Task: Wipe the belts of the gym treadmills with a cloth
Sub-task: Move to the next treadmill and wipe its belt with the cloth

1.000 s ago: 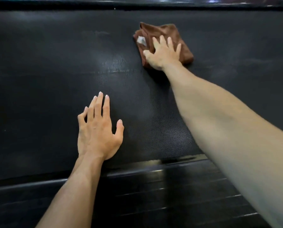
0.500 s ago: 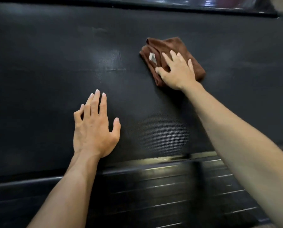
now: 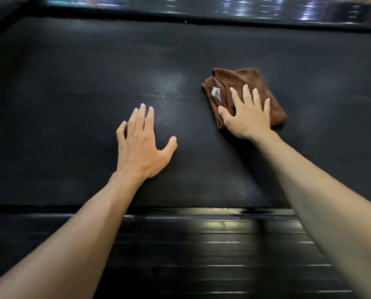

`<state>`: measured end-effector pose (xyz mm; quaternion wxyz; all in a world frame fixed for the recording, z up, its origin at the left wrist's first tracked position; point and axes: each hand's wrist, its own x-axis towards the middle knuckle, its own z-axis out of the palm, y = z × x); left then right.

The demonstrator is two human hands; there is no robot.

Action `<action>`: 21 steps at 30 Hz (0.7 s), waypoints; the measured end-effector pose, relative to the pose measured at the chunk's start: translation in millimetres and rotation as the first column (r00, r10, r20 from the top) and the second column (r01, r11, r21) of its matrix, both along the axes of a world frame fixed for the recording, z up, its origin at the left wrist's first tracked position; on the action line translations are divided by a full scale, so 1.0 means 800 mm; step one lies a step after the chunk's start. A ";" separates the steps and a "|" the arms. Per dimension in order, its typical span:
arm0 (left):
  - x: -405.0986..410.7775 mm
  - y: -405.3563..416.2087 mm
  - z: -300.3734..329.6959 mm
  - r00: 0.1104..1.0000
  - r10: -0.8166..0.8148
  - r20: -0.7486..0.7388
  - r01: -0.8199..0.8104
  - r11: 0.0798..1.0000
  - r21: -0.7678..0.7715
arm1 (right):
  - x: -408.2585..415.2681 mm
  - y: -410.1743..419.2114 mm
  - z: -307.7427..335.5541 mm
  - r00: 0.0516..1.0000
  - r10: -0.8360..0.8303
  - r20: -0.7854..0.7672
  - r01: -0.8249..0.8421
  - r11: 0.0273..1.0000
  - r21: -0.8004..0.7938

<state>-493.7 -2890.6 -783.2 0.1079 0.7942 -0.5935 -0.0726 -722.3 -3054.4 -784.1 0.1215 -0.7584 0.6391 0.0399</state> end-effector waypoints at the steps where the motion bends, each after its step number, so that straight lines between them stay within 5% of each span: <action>1: 0.018 -0.007 0.000 0.999 0.044 0.012 -0.045 0.999 0.026 | 0.008 -0.014 0.000 0.999 -0.042 0.001 0.042 0.999 0.004; 8: 0.063 -0.010 -0.023 0.987 0.063 0.145 -0.081 0.990 0.117 | 0.111 -0.114 0.009 0.992 -0.125 0.002 0.125 0.992 0.020; 17: 0.064 -0.018 -0.028 0.981 0.086 0.176 -0.105 0.990 0.099 | 0.189 -0.073 -0.005 0.922 0.378 0.082 -0.374 0.926 -0.058; 21: 0.065 -0.017 -0.030 0.984 0.084 0.154 -0.096 0.993 0.072 | 0.109 -0.021 -0.011 0.940 0.335 0.063 -0.330 0.941 -0.075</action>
